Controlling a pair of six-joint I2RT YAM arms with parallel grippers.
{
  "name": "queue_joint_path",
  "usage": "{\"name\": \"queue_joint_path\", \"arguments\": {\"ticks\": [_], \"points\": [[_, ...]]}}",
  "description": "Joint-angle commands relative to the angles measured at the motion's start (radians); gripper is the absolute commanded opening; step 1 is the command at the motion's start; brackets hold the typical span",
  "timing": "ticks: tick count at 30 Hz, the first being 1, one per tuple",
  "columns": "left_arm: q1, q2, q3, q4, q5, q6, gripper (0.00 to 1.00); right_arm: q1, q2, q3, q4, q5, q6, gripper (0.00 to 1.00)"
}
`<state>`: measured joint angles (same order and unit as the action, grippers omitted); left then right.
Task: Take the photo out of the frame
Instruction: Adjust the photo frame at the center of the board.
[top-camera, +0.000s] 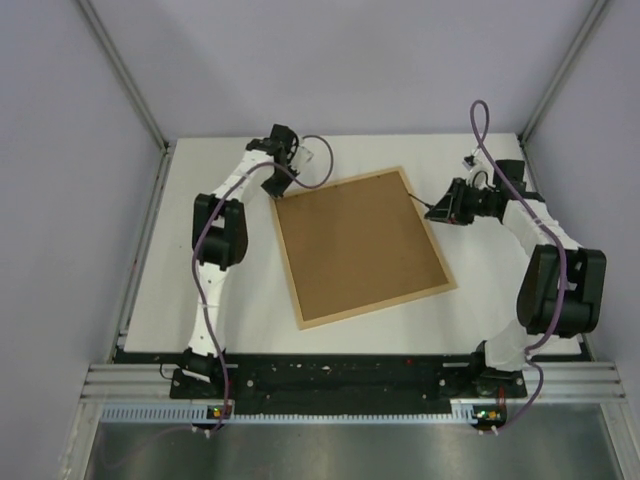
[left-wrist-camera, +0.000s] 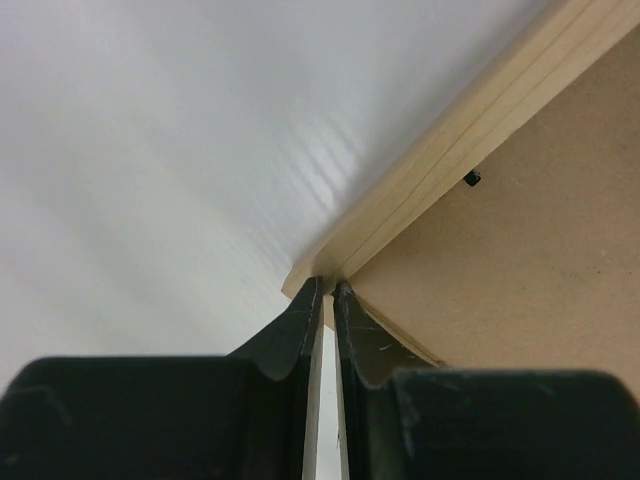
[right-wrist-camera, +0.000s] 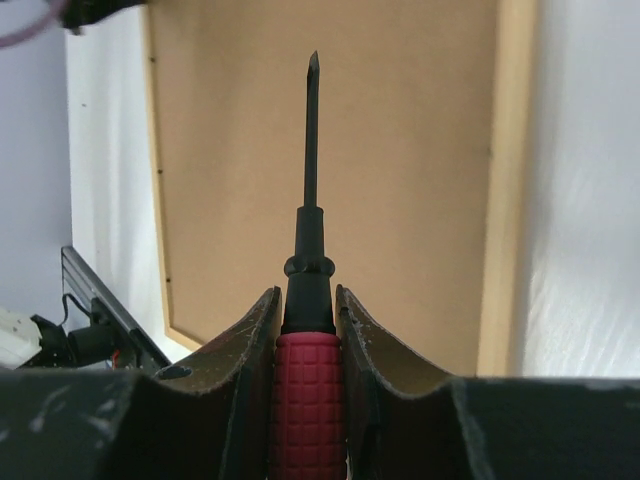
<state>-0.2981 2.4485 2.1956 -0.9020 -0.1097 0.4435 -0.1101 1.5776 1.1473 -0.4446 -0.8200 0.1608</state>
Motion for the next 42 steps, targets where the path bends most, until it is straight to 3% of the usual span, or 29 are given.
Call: {"name": "queue_joint_path", "arguments": {"ticks": [1,8,22,42], "points": [[0.056,0.026,-0.086,-0.28,0.077,-0.184,0.09,0.0,0.053,-0.055,0.144,0.064,0.117,0.0],[0.094,-0.04,-0.197,-0.301,0.241,-0.327,0.06,0.027,0.049,-0.09,0.291,0.134,0.219,0.0],[0.096,-0.077,-0.224,-0.311,0.354,-0.364,0.05,0.053,0.088,-0.287,0.567,0.088,0.355,0.0],[0.096,-0.126,-0.27,-0.313,0.377,-0.368,0.04,0.041,0.199,-0.284,0.488,0.41,0.315,0.0]]}}
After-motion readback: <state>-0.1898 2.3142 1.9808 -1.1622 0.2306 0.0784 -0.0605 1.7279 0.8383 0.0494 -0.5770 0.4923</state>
